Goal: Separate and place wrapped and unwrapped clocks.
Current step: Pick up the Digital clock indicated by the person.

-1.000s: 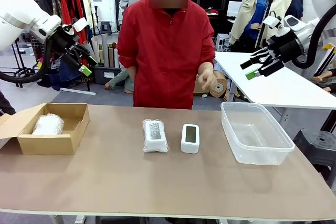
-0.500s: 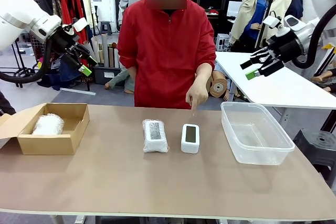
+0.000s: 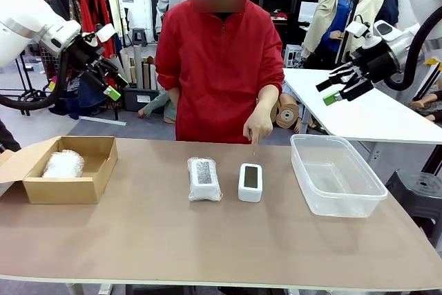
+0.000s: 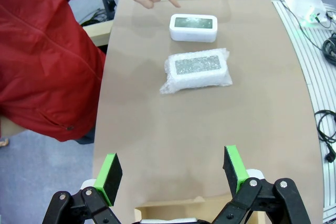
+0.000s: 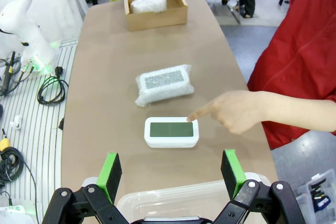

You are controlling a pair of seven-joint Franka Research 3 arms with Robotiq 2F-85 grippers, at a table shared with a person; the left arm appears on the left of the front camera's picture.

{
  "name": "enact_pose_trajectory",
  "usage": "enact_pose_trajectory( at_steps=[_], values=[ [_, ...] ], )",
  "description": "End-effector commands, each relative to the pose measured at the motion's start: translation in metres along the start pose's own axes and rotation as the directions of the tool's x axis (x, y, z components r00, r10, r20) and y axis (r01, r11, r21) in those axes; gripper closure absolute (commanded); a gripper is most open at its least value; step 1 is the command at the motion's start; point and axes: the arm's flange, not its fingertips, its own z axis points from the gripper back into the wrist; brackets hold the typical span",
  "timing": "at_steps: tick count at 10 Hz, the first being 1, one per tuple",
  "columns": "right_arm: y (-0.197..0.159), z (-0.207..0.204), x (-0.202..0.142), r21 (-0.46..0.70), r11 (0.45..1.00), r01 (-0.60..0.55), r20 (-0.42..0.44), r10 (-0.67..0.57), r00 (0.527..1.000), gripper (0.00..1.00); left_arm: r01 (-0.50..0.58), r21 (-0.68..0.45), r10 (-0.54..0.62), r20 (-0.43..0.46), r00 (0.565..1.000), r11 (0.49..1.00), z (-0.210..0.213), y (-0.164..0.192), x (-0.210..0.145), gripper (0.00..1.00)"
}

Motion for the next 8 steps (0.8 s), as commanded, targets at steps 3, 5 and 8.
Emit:
enact_pose_trajectory(
  at_steps=[3,5,8],
  values=[
    [0.008,-0.01,0.01,-0.025,0.998,0.056,0.007,-0.056,0.998,0.0,-0.001,0.003,0.001,0.0,1.0,1.0,0.002,0.0,0.0,0.0],
    [0.023,-0.033,0.04,-0.125,0.976,0.18,-0.023,-0.184,0.983,0.0,-0.001,0.003,0.001,0.0,1.0,1.0,0.002,0.0,0.0,0.0],
    [0.041,-0.067,0.073,-0.269,0.92,0.286,-0.072,-0.315,0.946,0.0,-0.001,0.003,0.001,0.0,1.0,1.0,0.002,0.0,0.0,0.0]
  ],
)
